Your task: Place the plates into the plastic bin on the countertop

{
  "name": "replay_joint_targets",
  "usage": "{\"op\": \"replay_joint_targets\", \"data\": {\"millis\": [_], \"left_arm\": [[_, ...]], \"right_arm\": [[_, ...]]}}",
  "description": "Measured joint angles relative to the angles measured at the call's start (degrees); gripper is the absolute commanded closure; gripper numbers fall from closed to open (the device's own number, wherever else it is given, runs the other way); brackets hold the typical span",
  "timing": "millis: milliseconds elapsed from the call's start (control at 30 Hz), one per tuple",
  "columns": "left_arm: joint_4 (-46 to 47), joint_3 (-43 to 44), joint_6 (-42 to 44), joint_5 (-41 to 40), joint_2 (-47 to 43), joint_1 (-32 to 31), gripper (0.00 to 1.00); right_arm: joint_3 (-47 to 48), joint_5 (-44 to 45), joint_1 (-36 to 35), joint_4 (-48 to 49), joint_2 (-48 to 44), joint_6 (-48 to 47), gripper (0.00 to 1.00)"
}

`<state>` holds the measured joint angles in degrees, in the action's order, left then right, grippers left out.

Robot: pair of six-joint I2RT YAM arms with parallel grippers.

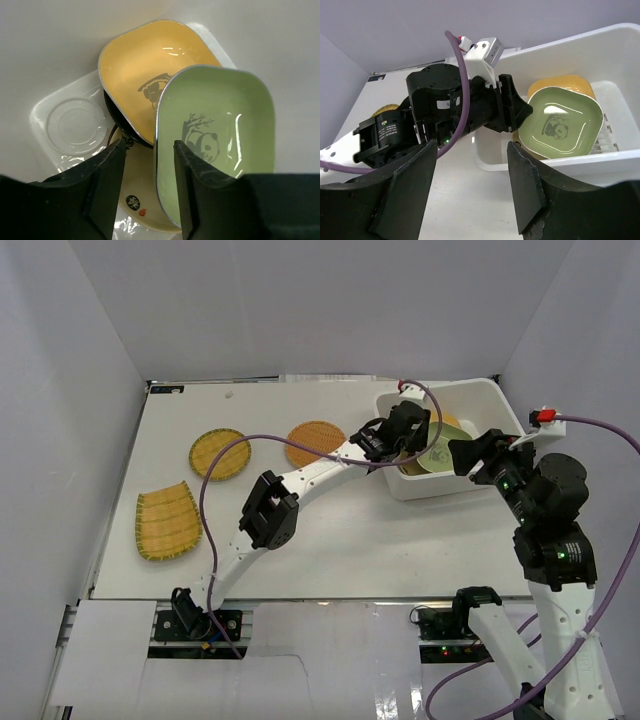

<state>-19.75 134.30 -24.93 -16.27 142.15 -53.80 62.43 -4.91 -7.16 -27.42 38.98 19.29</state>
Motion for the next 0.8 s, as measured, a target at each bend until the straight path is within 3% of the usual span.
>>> {"op": "replay_joint_targets", "data": {"millis": [33, 233, 433, 600, 700, 800], "left_arm": [[0.04, -0.02, -0.02, -0.11, -0.02, 0.11, 0.33], [3.69, -0.90, -0.11, 1.20, -1.95, 0.52, 0.05], [7.45, -13.51, 1.27, 2.95, -16.00, 1.51, 0.02], [11.32, -34.16, -0.92, 7.32, -39.78, 8.28, 0.02], [13.46, -47.71, -2.99, 8.85, -55.52, 16.48, 0.02], [13.05, -60.83, -3.80, 7.30, -69.18, 22.58, 0.02]], "right_arm": [[0.00, -0.02, 0.00, 0.07, -0.66, 0.04, 0.35], [-0.13, -1.33, 0.00, 0.09, -1.22, 0.00, 0.34], [-1.68, -6.54, 0.00, 0.72, 0.92, 0.20, 0.28], [-5.16, -12.37, -1.44, 4.39, 4.83, 2.01, 0.24], [-6.34, -12.24, -7.17, 6.19, 8.46, 3.17, 0.22], [-6.40, -7.04, -19.15, 8.57, 12.46, 3.96, 0.22]]}}
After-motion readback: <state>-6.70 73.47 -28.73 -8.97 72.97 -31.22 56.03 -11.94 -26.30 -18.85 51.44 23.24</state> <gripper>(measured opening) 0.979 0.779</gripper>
